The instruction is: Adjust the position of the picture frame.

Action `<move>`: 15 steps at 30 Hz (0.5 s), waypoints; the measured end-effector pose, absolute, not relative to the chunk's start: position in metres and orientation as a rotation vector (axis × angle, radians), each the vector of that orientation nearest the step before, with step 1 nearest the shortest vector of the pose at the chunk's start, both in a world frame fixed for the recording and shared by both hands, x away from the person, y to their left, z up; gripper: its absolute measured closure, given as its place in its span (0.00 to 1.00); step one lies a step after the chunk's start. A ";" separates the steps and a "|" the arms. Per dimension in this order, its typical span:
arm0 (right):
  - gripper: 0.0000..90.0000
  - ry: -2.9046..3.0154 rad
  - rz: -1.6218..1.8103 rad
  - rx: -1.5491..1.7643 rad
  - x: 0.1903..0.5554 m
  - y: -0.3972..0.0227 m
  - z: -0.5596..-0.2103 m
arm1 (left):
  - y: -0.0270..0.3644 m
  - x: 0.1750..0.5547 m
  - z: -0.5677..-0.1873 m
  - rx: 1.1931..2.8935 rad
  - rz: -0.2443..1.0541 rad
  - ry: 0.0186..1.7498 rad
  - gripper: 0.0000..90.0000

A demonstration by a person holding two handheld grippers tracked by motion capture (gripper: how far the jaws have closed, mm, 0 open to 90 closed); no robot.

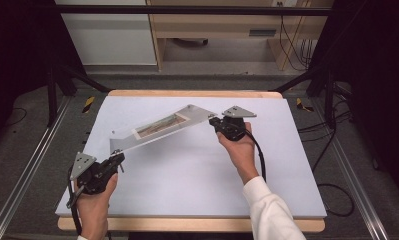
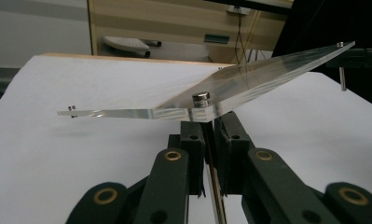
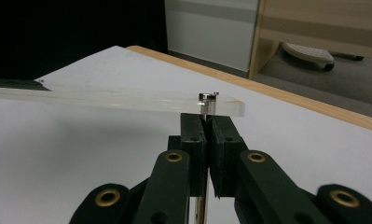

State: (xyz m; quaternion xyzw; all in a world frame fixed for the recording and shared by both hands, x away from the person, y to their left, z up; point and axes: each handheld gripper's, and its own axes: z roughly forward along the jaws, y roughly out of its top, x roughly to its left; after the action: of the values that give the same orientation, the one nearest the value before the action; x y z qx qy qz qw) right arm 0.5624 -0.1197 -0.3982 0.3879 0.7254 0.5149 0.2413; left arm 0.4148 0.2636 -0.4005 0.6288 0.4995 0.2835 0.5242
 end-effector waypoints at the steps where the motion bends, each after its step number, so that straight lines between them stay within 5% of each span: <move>1: 0.95 1.965 1.406 1.077 0.558 -0.128 -0.394 | 0.261 0.417 -0.399 1.507 0.676 1.188 0.91; 15: 0.94 1.852 1.353 1.170 0.530 -0.183 -0.378 | 0.222 0.457 -0.387 1.563 0.600 1.076 0.91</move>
State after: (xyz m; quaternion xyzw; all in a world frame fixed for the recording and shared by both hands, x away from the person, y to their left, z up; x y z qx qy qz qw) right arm 0.5304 -0.1835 -0.3783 0.4362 0.6906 0.5046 0.2795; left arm 0.4567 0.2220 -0.3865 0.6587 0.4535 0.2528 0.5446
